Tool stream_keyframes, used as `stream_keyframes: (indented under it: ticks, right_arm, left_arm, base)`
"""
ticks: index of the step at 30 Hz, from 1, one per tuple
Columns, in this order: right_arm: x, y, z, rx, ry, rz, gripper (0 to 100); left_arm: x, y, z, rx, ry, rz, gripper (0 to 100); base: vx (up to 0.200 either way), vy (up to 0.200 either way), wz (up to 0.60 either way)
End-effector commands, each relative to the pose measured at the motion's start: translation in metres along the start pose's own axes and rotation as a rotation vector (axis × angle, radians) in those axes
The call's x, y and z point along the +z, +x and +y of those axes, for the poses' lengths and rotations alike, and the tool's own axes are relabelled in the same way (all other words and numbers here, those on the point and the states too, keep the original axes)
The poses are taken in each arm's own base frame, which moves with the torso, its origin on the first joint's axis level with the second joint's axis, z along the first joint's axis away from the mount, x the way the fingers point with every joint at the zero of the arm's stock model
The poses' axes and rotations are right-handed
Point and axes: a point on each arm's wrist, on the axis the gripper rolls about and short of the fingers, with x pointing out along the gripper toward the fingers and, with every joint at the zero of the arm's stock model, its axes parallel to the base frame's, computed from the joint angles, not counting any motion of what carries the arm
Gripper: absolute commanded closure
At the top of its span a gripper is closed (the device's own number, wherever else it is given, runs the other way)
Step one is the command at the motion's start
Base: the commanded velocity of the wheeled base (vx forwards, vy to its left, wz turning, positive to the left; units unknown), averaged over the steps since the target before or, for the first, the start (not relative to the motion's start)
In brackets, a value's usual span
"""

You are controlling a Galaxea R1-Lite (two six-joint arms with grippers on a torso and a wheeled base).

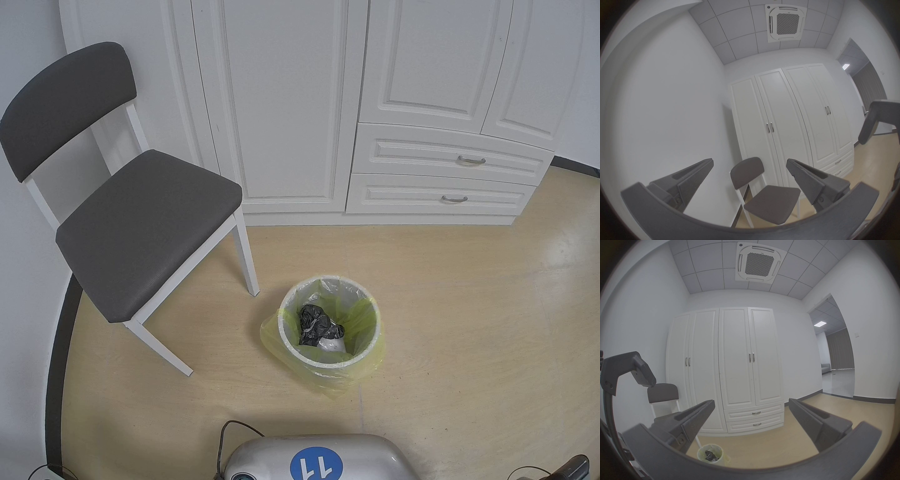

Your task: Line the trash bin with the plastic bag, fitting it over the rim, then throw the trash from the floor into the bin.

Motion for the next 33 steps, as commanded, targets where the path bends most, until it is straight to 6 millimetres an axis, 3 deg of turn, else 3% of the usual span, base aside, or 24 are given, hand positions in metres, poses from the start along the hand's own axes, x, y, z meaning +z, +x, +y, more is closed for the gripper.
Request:
stream_keyframes:
  ticks: [1, 12, 20, 33]
  right_arm:
    - [-0.005, -0.006, -0.002, 0.005, 0.011, -0.015, 0]
    - [0.005, -0.015, -0.004, 0.005, 0.043, -0.068, 0]
    - [0.014, -0.023, -0.004, 0.01, 0.058, -0.111, 0]
    - [0.025, -0.034, -0.006, -0.021, 0.068, -0.181, 0]
  left_arm:
    - [-0.004, -0.021, 0.001, 0.009, 0.003, -0.003, 0]
    - [-0.036, -0.068, 0.003, -0.015, 0.003, 0.048, 0]
    - [-0.055, -0.094, -0.01, -0.005, 0.024, 0.093, 0]
    - [-0.046, -0.091, -0.012, -0.148, -0.153, -0.034, 0]
  base:
    - [0.0, 0.0, 0.0]
    - [0.0, 0.0, 0.0]
    - [0.0, 0.0, 0.0]
    - [0.0, 0.0, 0.0]
